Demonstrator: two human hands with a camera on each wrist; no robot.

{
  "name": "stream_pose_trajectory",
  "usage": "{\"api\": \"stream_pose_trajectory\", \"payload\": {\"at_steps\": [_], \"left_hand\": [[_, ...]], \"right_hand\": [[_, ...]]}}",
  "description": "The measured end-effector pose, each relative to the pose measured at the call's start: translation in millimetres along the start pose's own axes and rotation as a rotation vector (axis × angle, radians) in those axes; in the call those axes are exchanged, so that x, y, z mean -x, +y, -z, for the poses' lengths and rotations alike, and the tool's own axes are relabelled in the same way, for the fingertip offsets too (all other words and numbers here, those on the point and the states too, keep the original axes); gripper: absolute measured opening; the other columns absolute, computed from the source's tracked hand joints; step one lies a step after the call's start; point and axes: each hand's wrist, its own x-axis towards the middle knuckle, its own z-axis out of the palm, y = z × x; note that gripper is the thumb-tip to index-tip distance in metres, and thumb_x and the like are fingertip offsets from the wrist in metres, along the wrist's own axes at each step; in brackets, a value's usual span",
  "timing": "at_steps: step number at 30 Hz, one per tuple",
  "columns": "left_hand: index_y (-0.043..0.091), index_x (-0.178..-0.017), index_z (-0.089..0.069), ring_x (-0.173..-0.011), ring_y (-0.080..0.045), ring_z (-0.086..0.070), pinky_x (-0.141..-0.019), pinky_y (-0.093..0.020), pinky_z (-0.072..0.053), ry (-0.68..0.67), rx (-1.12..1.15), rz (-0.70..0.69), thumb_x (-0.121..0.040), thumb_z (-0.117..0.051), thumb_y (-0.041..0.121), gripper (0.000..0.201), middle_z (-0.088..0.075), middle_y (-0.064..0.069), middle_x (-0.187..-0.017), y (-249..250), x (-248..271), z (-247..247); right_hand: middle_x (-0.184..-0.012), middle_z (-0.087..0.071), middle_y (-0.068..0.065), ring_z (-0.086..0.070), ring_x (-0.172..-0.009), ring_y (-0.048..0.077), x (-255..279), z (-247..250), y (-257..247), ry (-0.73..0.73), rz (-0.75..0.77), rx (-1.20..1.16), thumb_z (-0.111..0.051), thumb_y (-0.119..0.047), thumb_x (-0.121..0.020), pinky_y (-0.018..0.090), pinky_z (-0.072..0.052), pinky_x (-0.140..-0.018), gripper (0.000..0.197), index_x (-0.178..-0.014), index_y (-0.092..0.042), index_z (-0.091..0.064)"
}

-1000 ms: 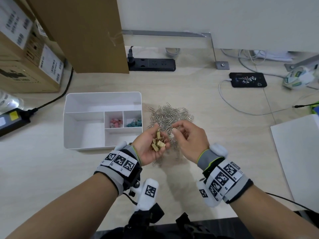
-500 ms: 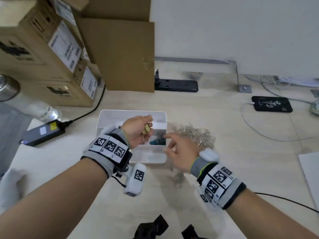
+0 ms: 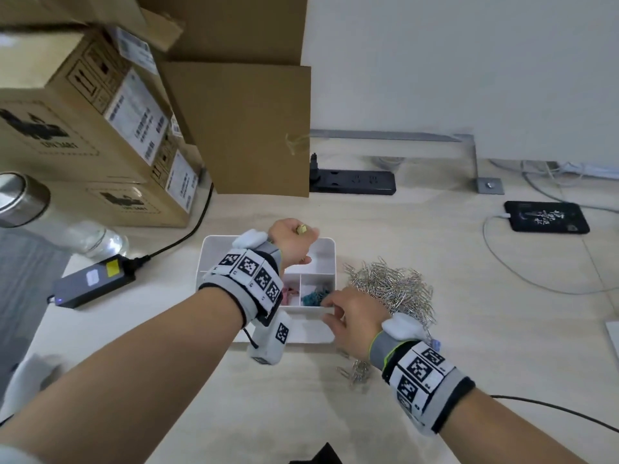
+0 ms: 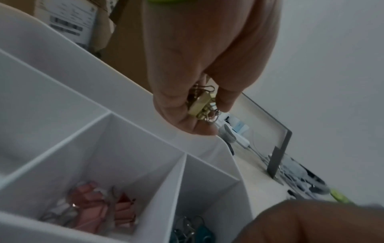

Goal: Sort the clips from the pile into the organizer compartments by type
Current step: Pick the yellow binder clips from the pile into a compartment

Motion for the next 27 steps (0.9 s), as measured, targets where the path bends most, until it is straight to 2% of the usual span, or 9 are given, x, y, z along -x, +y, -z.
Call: {"api": "stream_pose_trajectory", "payload": {"at_steps": [5,8,10,14,17,19,21,24,27], "left_hand": [[0.009,-0.083,-0.066,-0.068,-0.025,-0.068,-0.062,-0.036,-0.061,-0.018,-0.32,-0.128,-0.091,-0.063,0.022,0.015,-0.064,-0.007,-0.075,-9,1,-6],[0.016,-0.084,-0.063,-0.07,-0.021,-0.06,-0.066,-0.027,-0.05,-0.048,-0.675,-0.219,-0.091,-0.062,0.032,0.018,-0.062,-0.003,-0.078,-11,0,-8],[0.012,-0.088,-0.066,-0.062,-0.018,-0.052,-0.058,-0.023,-0.04,-0.064,-0.749,-0.21,-0.092,-0.061,0.033,0.022,-0.058,-0.002,-0.076,-10,-2,-10],[0.015,-0.08,-0.062,-0.064,-0.022,-0.058,-0.059,-0.028,-0.049,-0.15,-0.86,-0.12,-0.09,-0.056,0.042,0.03,-0.059,0.001,-0.069,-13,-7,-15],[0.012,-0.075,-0.06,-0.066,-0.019,-0.052,-0.055,-0.027,-0.039,-0.19,-0.749,-0.023,-0.098,-0.046,0.025,0.029,-0.059,-0.003,-0.074,-12,-9,-20],[0.004,-0.095,-0.069,-0.082,-0.024,-0.062,-0.07,-0.031,-0.048,-0.167,-0.61,0.042,-0.095,-0.047,0.021,0.028,-0.069,-0.009,-0.092,-10,-13,-17],[0.004,-0.106,-0.071,-0.096,-0.027,-0.066,-0.086,-0.036,-0.051,-0.155,-0.528,0.078,-0.091,-0.052,0.021,0.03,-0.072,-0.012,-0.107,-8,-14,-13],[0.004,-0.106,-0.072,-0.089,-0.024,-0.06,-0.079,-0.031,-0.048,-0.165,-0.46,0.093,-0.09,-0.055,0.022,0.029,-0.071,-0.014,-0.111,-9,-14,-6],[0.011,-0.111,-0.072,-0.108,-0.022,-0.061,-0.097,-0.036,-0.049,-0.194,-0.363,0.076,-0.091,-0.058,0.029,0.03,-0.07,-0.006,-0.116,-10,-12,2]], "right_hand": [[-0.1,-0.061,0.0,-0.056,-0.086,0.019,1,-2,5,-0.015,-0.014,-0.008,-0.056,-0.032,-0.092,0.026,-0.041,-0.072,0.026,-0.116,-0.025,-0.059],[-0.102,-0.061,-0.001,-0.059,-0.087,0.021,2,-3,6,-0.018,-0.02,-0.004,-0.055,-0.034,-0.091,0.029,-0.047,-0.076,0.025,-0.115,-0.028,-0.058],[-0.103,-0.062,0.0,-0.06,-0.088,0.023,1,-4,6,-0.023,-0.019,0.004,-0.055,-0.034,-0.091,0.031,-0.048,-0.077,0.025,-0.115,-0.028,-0.057],[-0.106,-0.062,0.0,-0.061,-0.092,0.025,0,-4,8,-0.035,-0.027,0.01,-0.055,-0.034,-0.091,0.033,-0.05,-0.08,0.028,-0.119,-0.029,-0.054],[-0.103,-0.062,0.0,-0.061,-0.092,0.025,3,-7,11,-0.049,-0.026,0.019,-0.055,-0.037,-0.09,0.035,-0.051,-0.079,0.029,-0.119,-0.033,-0.05],[-0.099,-0.062,-0.001,-0.061,-0.089,0.026,4,-10,13,-0.048,-0.021,0.014,-0.054,-0.038,-0.089,0.036,-0.052,-0.076,0.03,-0.118,-0.036,-0.047],[-0.096,-0.062,-0.002,-0.061,-0.087,0.025,5,-12,15,-0.042,-0.018,0.01,-0.055,-0.038,-0.089,0.036,-0.051,-0.074,0.032,-0.119,-0.036,-0.045],[-0.095,-0.062,-0.003,-0.06,-0.086,0.023,7,-14,16,-0.043,-0.021,-0.009,-0.054,-0.037,-0.09,0.033,-0.05,-0.074,0.035,-0.122,-0.038,-0.042],[-0.095,-0.062,-0.004,-0.061,-0.086,0.022,9,-15,17,-0.044,-0.016,-0.02,-0.053,-0.037,-0.09,0.034,-0.051,-0.075,0.038,-0.126,-0.04,-0.039]]}}
